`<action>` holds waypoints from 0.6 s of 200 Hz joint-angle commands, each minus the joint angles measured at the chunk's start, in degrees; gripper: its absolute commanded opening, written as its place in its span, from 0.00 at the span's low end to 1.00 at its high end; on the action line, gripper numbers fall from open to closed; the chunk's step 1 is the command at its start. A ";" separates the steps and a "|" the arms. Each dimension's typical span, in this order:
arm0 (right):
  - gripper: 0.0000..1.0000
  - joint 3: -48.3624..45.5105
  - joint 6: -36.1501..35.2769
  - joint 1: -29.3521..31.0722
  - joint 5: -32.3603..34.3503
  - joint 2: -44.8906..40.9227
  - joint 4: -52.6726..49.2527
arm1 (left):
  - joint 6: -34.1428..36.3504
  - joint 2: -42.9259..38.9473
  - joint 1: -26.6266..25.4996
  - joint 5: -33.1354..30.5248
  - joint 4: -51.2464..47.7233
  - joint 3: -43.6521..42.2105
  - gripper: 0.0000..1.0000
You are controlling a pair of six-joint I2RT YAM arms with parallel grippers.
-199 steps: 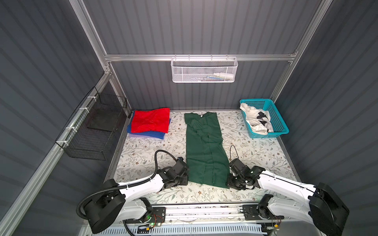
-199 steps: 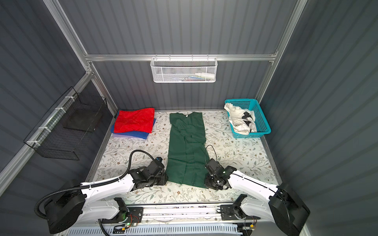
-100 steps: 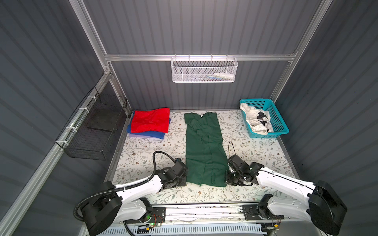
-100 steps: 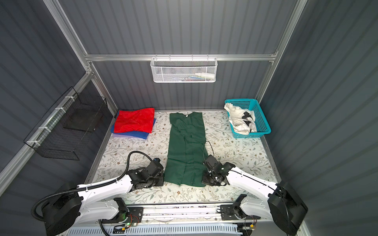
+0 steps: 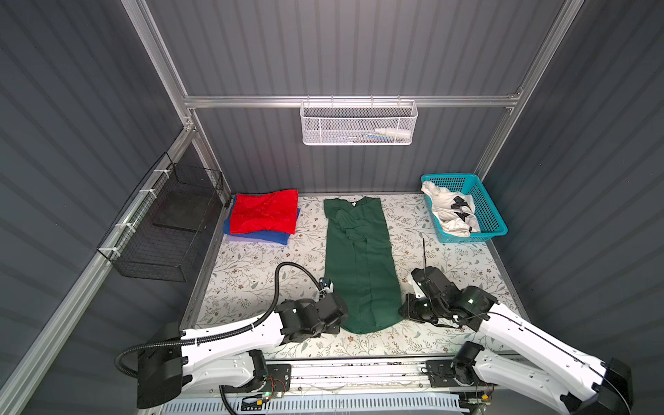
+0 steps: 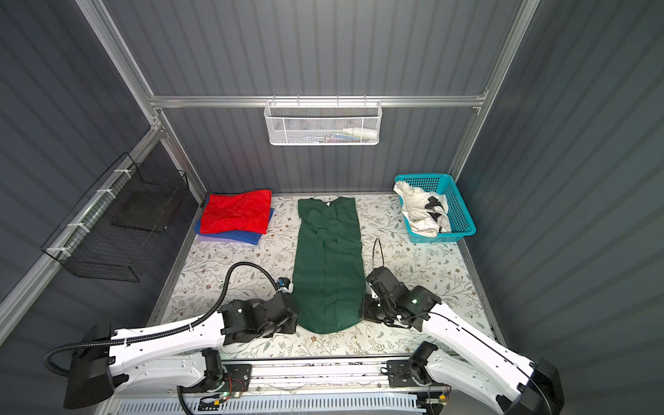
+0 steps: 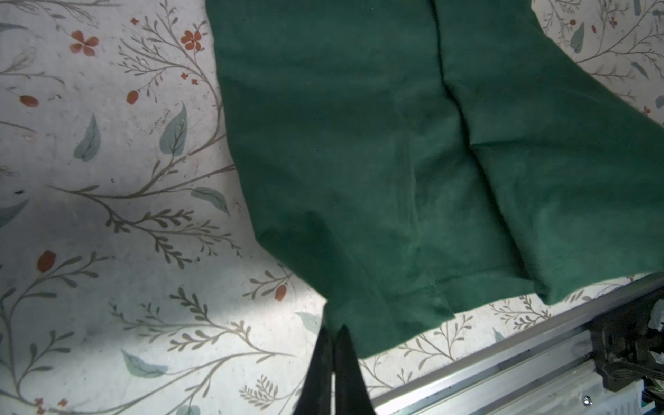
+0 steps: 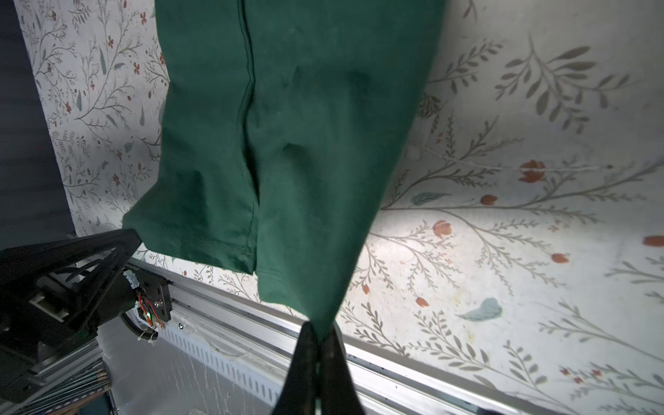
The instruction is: Fold and stack the t-shirts
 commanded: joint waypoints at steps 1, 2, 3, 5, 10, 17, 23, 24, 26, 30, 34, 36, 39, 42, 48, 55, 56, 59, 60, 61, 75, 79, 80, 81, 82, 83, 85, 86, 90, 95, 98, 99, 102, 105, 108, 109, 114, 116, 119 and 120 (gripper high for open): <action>0.00 1.44 -0.81 0.27 -0.46 -1.47 -5.16 | -7.01 0.03 -4.31 -6.09 -4.83 2.99 0.00; 0.00 1.44 -0.87 0.29 -0.46 -1.51 -5.25 | -7.08 0.15 -4.53 -6.17 -4.79 3.09 0.00; 0.00 1.45 -0.91 0.29 -0.51 -1.53 -5.30 | -7.24 0.30 -4.73 -6.26 -4.78 3.19 0.00; 0.00 1.56 -0.98 0.30 -0.54 -1.54 -5.51 | -7.41 0.49 -5.15 -6.43 -4.76 3.35 0.00; 0.00 1.77 -1.10 0.30 -0.55 -1.53 -6.01 | -7.94 1.32 -6.12 -6.89 -4.67 3.90 0.00; 0.00 2.14 -1.27 0.28 -0.73 -1.55 -6.61 | -8.82 2.54 -7.58 -7.49 -4.84 4.76 0.00; 0.00 2.39 -1.31 0.32 -0.86 -1.61 -7.07 | -9.60 4.02 -8.70 -7.98 -5.01 5.53 0.00; 0.00 2.45 -1.30 0.31 -0.92 -1.66 -7.09 | -9.73 4.12 -8.88 -8.13 -5.02 5.68 0.00; 0.00 2.51 -1.32 0.30 -1.08 -1.77 -7.18 | -9.90 4.61 -9.17 -8.24 -5.07 6.02 0.00; 0.00 2.59 -1.34 0.30 -1.24 -1.89 -7.35 | -10.02 5.52 -9.86 -8.48 -5.32 6.57 0.00; 0.00 2.59 -1.29 0.30 -1.32 -2.17 -7.38 | -10.34 6.30 -10.49 -8.96 -5.83 7.35 0.00; 0.00 2.64 -1.25 0.30 -1.38 -2.27 -7.43 | -10.58 6.63 -10.83 -9.26 -6.46 7.79 0.00; 0.00 2.62 -1.21 0.32 -1.47 -2.54 -7.45 | -10.97 7.20 -11.31 -9.78 -7.45 8.40 0.00; 0.00 2.60 -1.11 0.30 -1.51 -2.79 -7.51 | -11.41 7.66 -11.77 -10.46 -8.65 9.08 0.00; 0.00 2.61 -0.92 0.30 -1.48 -3.29 -7.72 | -12.75 8.37 -12.56 -11.93 -11.19 10.41 0.00; 0.00 2.60 -0.73 0.30 -1.36 -3.87 -7.97 | -14.16 8.60 -13.23 -13.38 -13.73 11.51 0.00; 0.00 2.60 -0.70 0.30 -1.31 -3.94 -8.02 | -14.26 8.61 -13.26 -13.55 -13.99 11.62 0.00; 0.00 2.59 -0.56 0.31 -1.26 -4.21 -8.11 | -14.68 8.51 -13.41 -14.04 -14.53 11.80 0.00; 0.00 2.55 -0.53 0.31 -1.21 -4.28 -8.13 | -14.82 8.43 -13.48 -14.15 -14.70 11.85 0.00; 0.00 2.53 -0.47 0.30 -1.19 -4.37 -8.23 | -14.94 8.35 -13.52 -14.29 -14.78 11.92 0.00; 0.00 2.39 -0.09 0.30 -0.99 -5.41 -8.88 | -15.25 6.27 -13.72 -14.80 -13.67 10.89 0.00; 0.00 2.34 0.08 0.30 -1.02 -5.75 -9.10 | -15.19 5.52 -13.75 -14.81 -12.96 10.47 0.00; 0.00 2.33 0.14 0.30 -1.00 -5.80 -9.11 | -15.12 5.27 -13.74 -14.80 -12.73 10.35 0.00; 0.00 2.33 0.17 0.34 -0.95 -5.87 -9.20 | -15.09 5.10 -13.73 -14.79 -12.61 10.29 0.00; 0.00 2.33 0.19 0.32 -0.97 -5.99 -9.21 | -15.12 4.88 -13.77 -14.79 -12.46 10.13 0.00; 0.00 2.33 0.24 0.31 -0.94 -6.06 -9.21 | -15.04 4.73 -13.79 -14.87 -12.22 9.96 0.00; 0.00 2.29 0.32 0.30 -1.02 -6.19 -9.34 | -14.99 4.33 -13.81 -14.87 -11.85 9.74 0.00; 0.00 2.26 0.31 0.30 -1.01 -6.29 -9.32 | -14.98 4.19 -13.77 -14.92 -11.73 9.63 0.00; 0.00 2.18 0.45 0.31 -0.99 -6.61 -9.38 | -15.00 3.56 -13.73 -14.92 -11.47 9.37 0.00; 0.00 2.14 0.62 0.31 -0.99 -7.01 -9.39 | -15.04 2.93 -13.74 -15.15 -11.40 9.16 0.00; 0.00 2.03 0.70 0.30 -0.89 -7.22 -9.30 | -15.06 2.63 -13.79 -15.39 -11.48 9.16 0.00; 0.00 2.01 0.72 0.30 -0.94 -7.24 -9.25 | -15.02 2.55 -13.80 -15.53 -11.50 9.17 0.00; 0.00 1.98 0.78 0.30 -0.87 -7.41 -9.18 | -15.13 2.27 -13.78 -15.72 -11.65 9.17 0.00; 0.00 1.98 0.81 0.32 -0.82 -7.56 -9.12 | -15.18 1.94 -13.73 -15.89 -11.76 9.22 0.00; 0.00 1.92 0.82 0.30 -0.84 -7.54 -8.96 | -15.17 1.74 -13.79 -16.06 -11.93 9.20 0.00; 0.00 1.95 0.82 0.30 -0.83 -7.62 -8.91 | -15.16 1.62 -13.76 -16.13 -11.95 9.23 0.00; 0.00 1.89 0.75 0.30 -1.15 -7.64 -8.60 | -15.13 1.23 -13.77 -16.62 -11.99 9.39 0.00; 0.00 1.82 0.73 0.30 -1.21 -7.60 -8.49 | -15.14 1.10 -13.74 -16.69 -11.97 9.43 0.00; 0.00 1.76 0.59 0.30 -1.31 -7.57 -8.30 | -15.00 0.91 -13.73 -16.90 -11.89 9.42 0.00; 0.00 1.78 0.57 0.30 -1.33 -7.50 -8.18 | -14.98 0.85 -13.73 -16.94 -11.88 9.47 0.00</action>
